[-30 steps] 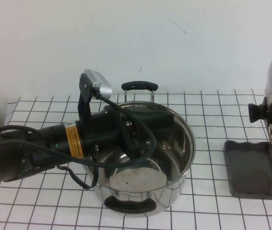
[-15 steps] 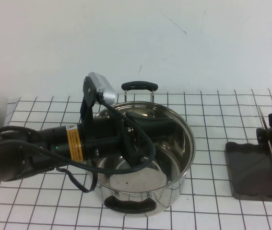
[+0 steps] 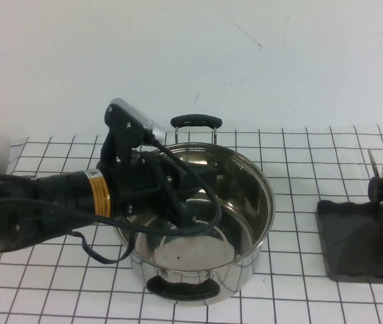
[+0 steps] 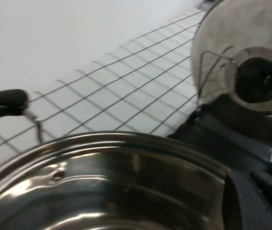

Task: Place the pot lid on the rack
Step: Place the pot lid on the pot rack

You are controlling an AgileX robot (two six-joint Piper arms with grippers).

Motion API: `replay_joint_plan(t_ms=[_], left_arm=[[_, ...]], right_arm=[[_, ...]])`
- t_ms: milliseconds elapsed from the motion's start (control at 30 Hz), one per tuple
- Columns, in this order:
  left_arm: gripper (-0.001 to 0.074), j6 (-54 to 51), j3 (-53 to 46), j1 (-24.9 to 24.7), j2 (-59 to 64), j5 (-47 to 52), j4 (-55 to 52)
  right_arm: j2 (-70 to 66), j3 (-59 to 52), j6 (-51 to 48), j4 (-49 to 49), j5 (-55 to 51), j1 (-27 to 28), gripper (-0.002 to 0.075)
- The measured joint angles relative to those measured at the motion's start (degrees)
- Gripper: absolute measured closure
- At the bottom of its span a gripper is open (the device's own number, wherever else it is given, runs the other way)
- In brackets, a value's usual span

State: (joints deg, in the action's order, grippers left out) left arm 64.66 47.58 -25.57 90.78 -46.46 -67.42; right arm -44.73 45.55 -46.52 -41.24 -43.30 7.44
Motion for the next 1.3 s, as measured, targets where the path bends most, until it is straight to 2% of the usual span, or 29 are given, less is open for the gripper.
replay_joint_plan(t_ms=[200,433,600,900,1300], left_arm=[[0.0736,1.8,-1.1,0.0,-10.4,16.0,-5.0],[0.0737,3.1,-10.2,0.0,-23.9,36.2,-4.8],[0.0737,3.4,-14.4,0.0,-27.4,48.2,-3.9],[0.0737,5.2,-17.7,0.0,-27.7,49.1,-3.5],[0.0737,5.3,-18.5,0.0,-27.7,49.1,-3.4]], right_arm=[[13.5,0.0,7.4,9.5,-2.3,0.2,0.0465],[31.1,0.2,10.0,11.7,-0.7,0.2,0.0673],[39.2,0.4,9.9,11.7,-2.9,0.2,0.0720],[41.0,-4.7,9.8,11.7,-10.0,0.2,0.0727],[41.0,-16.4,9.8,10.6,-10.1,-0.7,0.0727]])
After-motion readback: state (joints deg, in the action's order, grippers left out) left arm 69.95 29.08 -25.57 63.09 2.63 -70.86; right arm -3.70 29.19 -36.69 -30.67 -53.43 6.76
